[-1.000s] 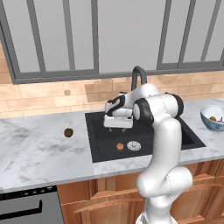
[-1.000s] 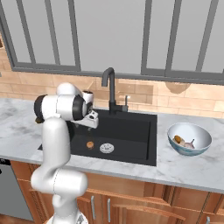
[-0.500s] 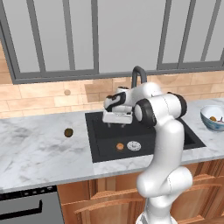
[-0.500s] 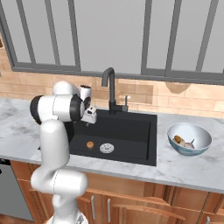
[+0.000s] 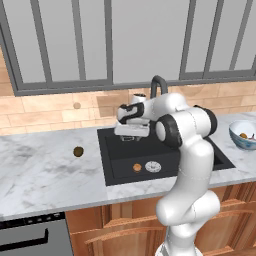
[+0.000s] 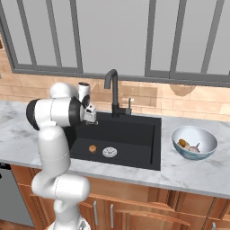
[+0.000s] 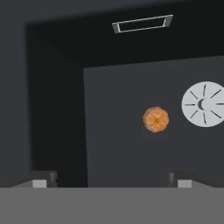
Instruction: There is a mixed pile of frozen fruits and vegetables on the counter. Locate all the frozen vegetables and place the items in a bowl on the counter. Take all the frozen fruits and defrost them in a running sink.
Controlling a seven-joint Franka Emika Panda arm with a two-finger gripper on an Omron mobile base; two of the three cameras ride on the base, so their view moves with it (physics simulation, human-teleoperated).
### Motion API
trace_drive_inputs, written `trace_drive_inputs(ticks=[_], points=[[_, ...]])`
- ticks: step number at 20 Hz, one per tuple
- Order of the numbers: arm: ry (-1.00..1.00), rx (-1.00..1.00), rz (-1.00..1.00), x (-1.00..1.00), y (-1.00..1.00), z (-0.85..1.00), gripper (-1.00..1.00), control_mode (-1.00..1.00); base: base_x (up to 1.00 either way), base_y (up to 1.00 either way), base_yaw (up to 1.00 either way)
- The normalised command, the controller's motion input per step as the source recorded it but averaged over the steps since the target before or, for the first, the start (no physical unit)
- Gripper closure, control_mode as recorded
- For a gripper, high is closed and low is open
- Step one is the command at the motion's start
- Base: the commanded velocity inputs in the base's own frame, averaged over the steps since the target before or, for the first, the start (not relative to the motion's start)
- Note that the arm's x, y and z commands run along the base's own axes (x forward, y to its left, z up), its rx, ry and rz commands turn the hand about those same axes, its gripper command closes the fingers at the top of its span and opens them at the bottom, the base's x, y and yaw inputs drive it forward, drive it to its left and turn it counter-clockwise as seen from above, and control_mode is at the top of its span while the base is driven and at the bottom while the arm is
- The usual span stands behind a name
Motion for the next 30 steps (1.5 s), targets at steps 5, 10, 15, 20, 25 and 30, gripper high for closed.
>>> trace_drive_inputs(ticks=[5, 10, 15, 20, 25, 30], points=[[-0.04, 0.00, 0.00, 0.00, 0.16, 0.28, -1.00, -1.00, 0.00, 0.00, 0.00], [-0.04, -0.01, 0.00, -0.02, 0.20, 0.25, -1.00, -1.00, 0.00, 0.00, 0.00], [-0.04, -0.02, 0.00, -0.04, 0.25, 0.21, -1.00, -1.00, 0.00, 0.00, 0.00], [-0.01, -0.04, 0.03, 0.00, 0.35, 0.14, -1.00, -1.00, 0.00, 0.00, 0.00], [0.00, -0.05, 0.03, -0.04, 0.37, 0.09, -1.00, -1.00, 0.00, 0.00, 0.00], [0.01, -0.04, 0.03, -0.08, 0.39, 0.02, -1.00, -1.00, 0.00, 0.00, 0.00]])
